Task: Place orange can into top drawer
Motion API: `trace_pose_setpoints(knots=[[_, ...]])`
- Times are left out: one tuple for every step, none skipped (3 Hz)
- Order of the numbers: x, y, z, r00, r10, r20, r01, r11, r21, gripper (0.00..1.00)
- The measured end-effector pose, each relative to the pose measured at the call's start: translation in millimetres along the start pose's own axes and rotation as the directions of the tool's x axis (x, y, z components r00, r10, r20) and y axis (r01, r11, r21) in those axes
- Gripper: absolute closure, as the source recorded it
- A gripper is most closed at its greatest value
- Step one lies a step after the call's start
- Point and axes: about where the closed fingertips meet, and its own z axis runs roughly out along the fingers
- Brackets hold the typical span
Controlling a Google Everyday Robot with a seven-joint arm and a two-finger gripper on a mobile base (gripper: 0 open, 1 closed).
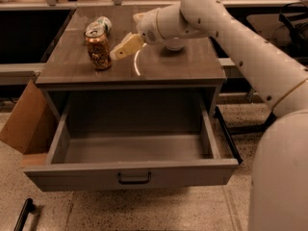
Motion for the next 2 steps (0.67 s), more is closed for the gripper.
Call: trace_pose_setpoints(knots=[[-9.2,-2.1,25.8,0.998,0.019,0.060,-0.017,0.9992,-0.037,0.00],[-23.5,2.2,43.5,0.995,0.013,0.096,-0.006,0.9975,-0.071,0.00]])
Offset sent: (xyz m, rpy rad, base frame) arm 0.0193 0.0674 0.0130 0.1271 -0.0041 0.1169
